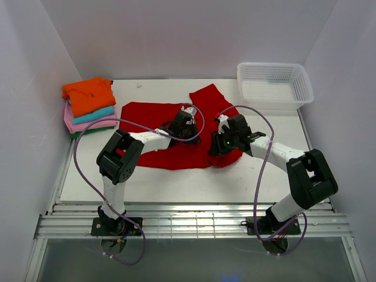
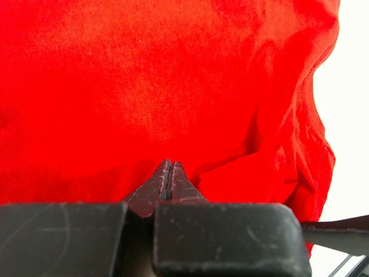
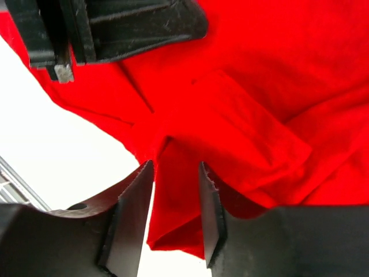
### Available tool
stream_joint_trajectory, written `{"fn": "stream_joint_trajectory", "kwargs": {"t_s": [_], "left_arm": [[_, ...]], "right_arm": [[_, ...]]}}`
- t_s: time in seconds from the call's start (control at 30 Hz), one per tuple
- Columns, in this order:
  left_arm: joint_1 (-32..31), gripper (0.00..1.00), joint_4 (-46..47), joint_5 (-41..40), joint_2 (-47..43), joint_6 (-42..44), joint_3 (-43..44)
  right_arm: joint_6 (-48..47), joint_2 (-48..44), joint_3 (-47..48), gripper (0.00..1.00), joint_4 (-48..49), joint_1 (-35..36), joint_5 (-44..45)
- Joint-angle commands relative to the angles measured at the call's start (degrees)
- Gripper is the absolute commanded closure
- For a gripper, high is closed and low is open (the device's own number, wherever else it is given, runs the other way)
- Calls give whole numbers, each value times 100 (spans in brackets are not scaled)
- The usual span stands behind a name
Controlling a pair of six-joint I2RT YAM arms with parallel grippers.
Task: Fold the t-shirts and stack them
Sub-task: Flatten the tshirt out
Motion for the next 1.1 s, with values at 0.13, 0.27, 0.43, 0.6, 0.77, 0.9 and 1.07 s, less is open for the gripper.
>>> {"fn": "stream_joint_trajectory", "kwargs": {"t_s": [0.13,0.27,0.43,0.6,0.77,0.9,1.07], "left_arm": [[-19,100,-62,-228,-176,97,-83],[-19,100,-245,-360,-159,124,-65],[-19,100,-378,-413,-27,150,22],[-19,100,-387,-439,8,115,5],[-19,100,-422,-448,61,80,14],[-19,100,-449,-474,87,71,22],[-19,100,-475,-483,105,36,49]], "right_arm": [[-102,480,421,55,131,49,-70],[-5,638,430,55,324,93,-210],[74,726,544,56,395,172,-263],[83,717,632,80,342,269,-211],[-31,665,571,92,71,383,-114],[-58,105,281,92,-97,541,140],[-14,-582,-80,92,-457,691,246]]}}
